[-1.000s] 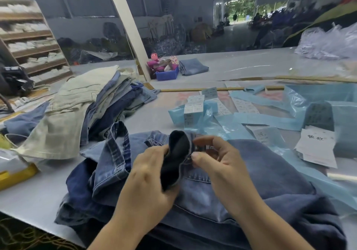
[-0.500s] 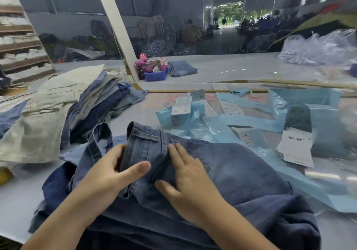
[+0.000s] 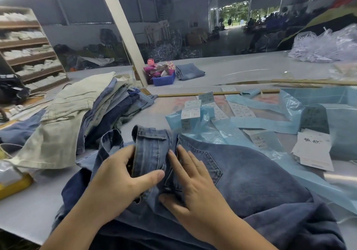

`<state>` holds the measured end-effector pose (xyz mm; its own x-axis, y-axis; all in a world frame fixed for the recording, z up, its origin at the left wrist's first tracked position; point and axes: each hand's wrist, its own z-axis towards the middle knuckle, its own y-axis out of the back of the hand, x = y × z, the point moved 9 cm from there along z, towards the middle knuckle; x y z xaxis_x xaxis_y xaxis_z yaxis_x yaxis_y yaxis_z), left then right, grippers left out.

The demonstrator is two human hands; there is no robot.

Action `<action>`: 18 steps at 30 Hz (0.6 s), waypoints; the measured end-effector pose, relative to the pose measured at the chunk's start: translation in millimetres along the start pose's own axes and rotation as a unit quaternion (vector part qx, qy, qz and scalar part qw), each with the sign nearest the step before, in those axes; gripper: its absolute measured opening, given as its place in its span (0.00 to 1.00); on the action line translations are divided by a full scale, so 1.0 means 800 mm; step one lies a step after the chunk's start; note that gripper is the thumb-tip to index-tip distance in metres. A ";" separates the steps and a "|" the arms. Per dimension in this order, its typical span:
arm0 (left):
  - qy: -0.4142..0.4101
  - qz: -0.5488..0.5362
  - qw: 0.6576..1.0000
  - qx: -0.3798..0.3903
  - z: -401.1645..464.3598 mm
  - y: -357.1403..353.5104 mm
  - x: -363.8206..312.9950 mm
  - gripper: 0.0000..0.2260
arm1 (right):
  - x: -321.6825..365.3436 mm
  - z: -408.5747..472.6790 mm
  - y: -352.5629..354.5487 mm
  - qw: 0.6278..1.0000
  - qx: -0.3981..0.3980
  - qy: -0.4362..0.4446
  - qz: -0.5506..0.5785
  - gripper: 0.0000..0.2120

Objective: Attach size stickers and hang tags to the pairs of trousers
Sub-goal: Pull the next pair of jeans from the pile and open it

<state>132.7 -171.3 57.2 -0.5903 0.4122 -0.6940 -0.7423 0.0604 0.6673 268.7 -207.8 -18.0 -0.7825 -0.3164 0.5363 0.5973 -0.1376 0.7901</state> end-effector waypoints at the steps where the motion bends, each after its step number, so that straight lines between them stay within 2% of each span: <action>1: -0.022 -0.006 0.999 -0.030 -0.001 0.008 -0.009 0.16 | 0.006 0.004 0.002 1.000 -0.009 0.010 0.000 0.36; 3: -0.032 0.034 0.993 -0.107 0.004 0.027 -0.005 0.18 | 0.012 0.015 -0.003 1.000 -0.002 0.017 -0.009 0.34; 4: -0.006 0.074 0.987 -0.142 0.009 0.035 0.006 0.24 | 0.010 0.019 -0.012 0.999 0.020 0.012 -0.023 0.33; 6: 0.064 0.196 0.965 -0.163 0.015 0.035 0.030 0.36 | -0.001 0.022 -0.040 0.994 0.085 -0.011 -0.071 0.33; 7: 0.048 0.247 0.954 -0.162 0.016 0.025 0.028 0.38 | -0.006 0.020 -0.055 0.989 0.113 -0.023 -0.095 0.33; 10: -0.105 0.326 0.933 -0.111 0.013 -0.034 0.007 0.30 | -0.013 0.017 -0.078 0.983 0.142 -0.033 -0.115 0.36; 11: -0.106 0.340 0.929 -0.096 0.016 -0.044 0.016 0.27 | -0.015 0.017 -0.079 0.982 0.150 -0.031 -0.108 0.37; 12: -0.068 0.336 0.935 -0.088 0.021 -0.042 0.034 0.26 | -0.018 0.016 -0.076 0.981 0.160 -0.029 -0.102 0.38; 14: 0.041 0.266 0.961 -0.065 0.030 -0.024 0.078 0.27 | -0.032 0.014 -0.062 0.979 0.172 -0.034 -0.100 0.39; 15: 0.054 0.233 0.969 -0.061 0.031 -0.015 0.091 0.28 | -0.041 0.011 -0.056 0.978 0.177 -0.040 -0.103 0.40; 18: -0.030 0.251 0.965 -0.062 0.024 -0.004 0.074 0.26 | -0.050 -0.001 -0.046 0.976 0.180 -0.041 -0.118 0.41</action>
<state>105.9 -129.6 19.4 -0.8690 0.4135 -0.2720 -0.4020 -0.2692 0.8752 278.3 -190.8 -69.3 -0.9108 -0.2371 0.3380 0.3108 0.1451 0.9393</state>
